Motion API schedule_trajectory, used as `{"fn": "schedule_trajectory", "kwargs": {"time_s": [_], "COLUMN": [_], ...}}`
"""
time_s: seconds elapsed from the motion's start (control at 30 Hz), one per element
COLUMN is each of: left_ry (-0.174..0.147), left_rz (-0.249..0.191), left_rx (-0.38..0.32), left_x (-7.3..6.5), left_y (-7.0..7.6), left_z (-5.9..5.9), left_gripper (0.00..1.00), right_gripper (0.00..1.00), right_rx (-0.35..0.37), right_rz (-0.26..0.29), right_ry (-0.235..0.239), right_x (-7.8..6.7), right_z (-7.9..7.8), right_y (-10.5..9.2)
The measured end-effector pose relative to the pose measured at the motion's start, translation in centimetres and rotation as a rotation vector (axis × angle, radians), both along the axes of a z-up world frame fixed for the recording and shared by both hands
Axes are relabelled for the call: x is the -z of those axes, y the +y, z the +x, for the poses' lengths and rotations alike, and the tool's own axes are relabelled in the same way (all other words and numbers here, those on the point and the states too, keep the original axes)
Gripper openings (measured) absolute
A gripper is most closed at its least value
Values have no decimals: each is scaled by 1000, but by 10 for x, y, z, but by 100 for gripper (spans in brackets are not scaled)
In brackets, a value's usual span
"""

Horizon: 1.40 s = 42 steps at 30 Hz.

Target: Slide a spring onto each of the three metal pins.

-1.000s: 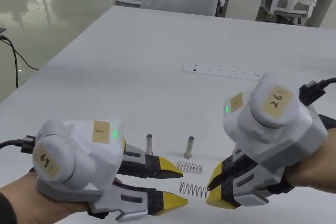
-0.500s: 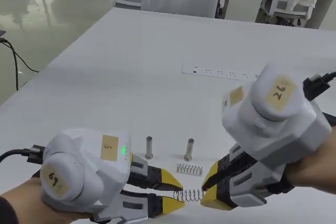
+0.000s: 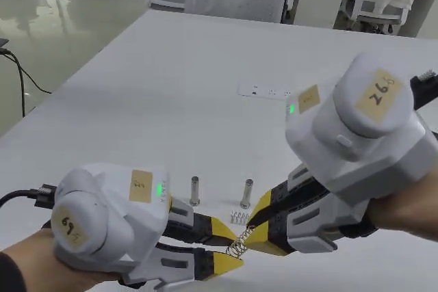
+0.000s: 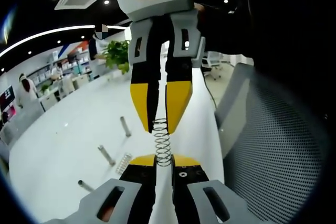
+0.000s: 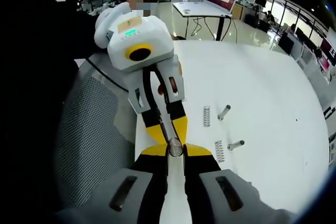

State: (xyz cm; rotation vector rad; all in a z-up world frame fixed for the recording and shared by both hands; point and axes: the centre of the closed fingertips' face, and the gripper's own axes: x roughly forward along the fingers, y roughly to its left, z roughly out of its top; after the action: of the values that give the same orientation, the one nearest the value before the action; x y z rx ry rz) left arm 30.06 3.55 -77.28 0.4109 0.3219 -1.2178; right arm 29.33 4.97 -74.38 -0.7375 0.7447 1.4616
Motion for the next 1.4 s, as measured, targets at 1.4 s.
{"fn": "schedule_trajectory", "kwargs": {"time_s": [1.4], "left_ry": [124], "left_rz": [-74], "left_rx": [-203], "left_x": [7], "left_y": [34], "left_z": [19], "left_gripper": [34], "right_gripper": [8], "right_rx": [121], "right_rz": [-114], "right_ry": [-48], "right_x": [2], "right_z": [55], "right_y": [-44]}}
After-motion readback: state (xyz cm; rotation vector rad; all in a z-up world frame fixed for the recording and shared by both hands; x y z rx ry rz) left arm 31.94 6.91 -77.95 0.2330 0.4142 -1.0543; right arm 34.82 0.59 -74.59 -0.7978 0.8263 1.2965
